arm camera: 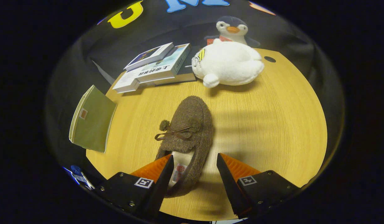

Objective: Open the storage box then place both shoes into the box .Put the left shoe in first, then the right shoe, with the right side of both shoes facing outward in a uniform manner.

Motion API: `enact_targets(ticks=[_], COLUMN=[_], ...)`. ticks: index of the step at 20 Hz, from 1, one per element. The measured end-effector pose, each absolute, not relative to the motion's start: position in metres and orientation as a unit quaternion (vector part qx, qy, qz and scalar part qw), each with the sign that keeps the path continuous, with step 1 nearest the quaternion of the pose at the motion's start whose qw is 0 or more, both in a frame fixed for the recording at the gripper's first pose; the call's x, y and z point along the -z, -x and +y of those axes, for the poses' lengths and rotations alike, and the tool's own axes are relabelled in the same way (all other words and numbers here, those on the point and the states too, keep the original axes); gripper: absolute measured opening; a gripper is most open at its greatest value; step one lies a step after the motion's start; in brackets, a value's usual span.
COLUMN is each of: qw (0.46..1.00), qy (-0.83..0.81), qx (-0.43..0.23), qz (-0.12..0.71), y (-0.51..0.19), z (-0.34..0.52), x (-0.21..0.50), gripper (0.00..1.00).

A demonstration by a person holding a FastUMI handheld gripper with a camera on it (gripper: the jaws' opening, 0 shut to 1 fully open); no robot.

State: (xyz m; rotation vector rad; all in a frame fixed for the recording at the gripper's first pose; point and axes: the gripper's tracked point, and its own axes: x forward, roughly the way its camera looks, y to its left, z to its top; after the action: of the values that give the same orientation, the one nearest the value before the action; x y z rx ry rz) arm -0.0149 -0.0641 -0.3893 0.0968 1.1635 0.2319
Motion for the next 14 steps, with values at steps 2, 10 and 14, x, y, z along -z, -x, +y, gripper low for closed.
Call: enact_targets(ticks=[2,10,14], qw=[0.823,0.829,0.826], qy=[-0.04,-0.048,-0.053], qx=[-0.097,-0.059,-0.046], qz=[0.558,0.553,0.559], y=[0.009,-0.016,-0.004], z=[-0.07,-0.075,-0.079], x=[0.403,0.414,0.387], gripper=[0.8,0.06,0.0])
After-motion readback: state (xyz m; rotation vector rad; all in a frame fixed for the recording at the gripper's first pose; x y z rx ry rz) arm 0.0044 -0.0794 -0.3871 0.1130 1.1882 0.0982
